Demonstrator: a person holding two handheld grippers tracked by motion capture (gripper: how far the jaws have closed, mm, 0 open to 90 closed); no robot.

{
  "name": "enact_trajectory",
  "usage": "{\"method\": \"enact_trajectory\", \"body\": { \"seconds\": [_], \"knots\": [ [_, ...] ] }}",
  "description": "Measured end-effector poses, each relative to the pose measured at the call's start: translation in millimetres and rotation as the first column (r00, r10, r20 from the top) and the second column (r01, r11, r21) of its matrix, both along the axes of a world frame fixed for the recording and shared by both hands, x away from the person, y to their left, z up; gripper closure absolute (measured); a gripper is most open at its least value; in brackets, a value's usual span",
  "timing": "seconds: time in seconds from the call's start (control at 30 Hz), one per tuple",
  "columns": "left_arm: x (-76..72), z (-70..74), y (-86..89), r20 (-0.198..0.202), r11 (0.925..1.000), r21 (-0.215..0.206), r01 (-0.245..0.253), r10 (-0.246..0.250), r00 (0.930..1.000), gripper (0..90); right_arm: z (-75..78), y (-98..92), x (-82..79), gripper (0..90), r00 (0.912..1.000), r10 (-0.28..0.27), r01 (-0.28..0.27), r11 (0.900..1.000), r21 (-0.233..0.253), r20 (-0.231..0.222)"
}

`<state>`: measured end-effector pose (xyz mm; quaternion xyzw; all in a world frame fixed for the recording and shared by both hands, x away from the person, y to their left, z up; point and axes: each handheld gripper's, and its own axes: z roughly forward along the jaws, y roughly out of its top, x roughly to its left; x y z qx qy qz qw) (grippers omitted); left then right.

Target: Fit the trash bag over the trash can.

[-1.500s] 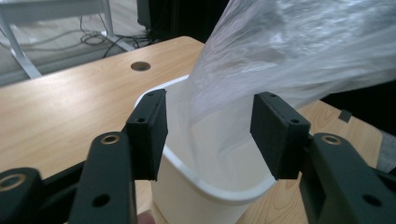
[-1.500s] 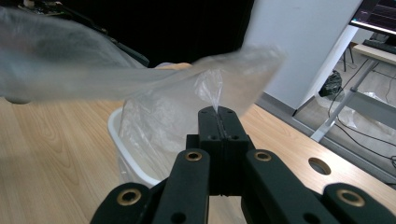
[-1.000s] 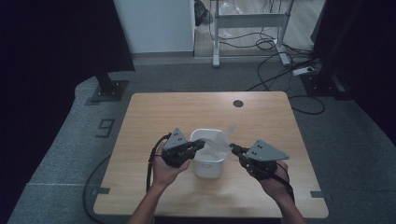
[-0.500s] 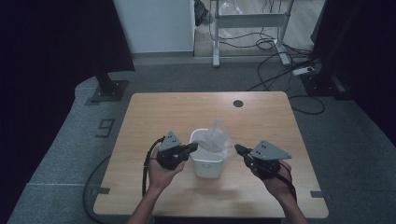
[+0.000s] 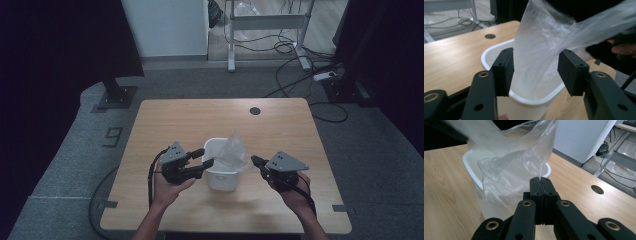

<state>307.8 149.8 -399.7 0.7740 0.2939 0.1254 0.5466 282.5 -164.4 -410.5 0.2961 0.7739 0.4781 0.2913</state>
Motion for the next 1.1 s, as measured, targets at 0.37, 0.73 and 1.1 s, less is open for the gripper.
{"method": "enact_trajectory", "body": {
  "seconds": [0.37, 0.73, 1.1],
  "knots": [
    [-4.2, -0.4, 8.1, -0.013, 0.9992, 0.033, 0.024, -0.023, 0.9996, 42.0, 0.8, -7.9, 2.2, 88.4, 0.9999, -0.016, 0.016, 1.0, 0.007, 0.0],
    [12.2, 6.6, 9.2, -0.016, 0.9983, 0.011, -0.058, 0.058, 0.9982, 40.6, -0.7, -6.1, 0.7, 88.2, 1.0, -0.009, 0.009, 1.0, -0.001, 0.001],
    [30.5, 32.8, -38.6, 0.0, 0.9986, 0.043, -0.029, 0.029, 0.9996, 39.8, 1.2, -4.1, -0.8, 87.8, 0.9999, -0.007, 0.007, 1.0, -0.025, 0.015]
  ]
}}
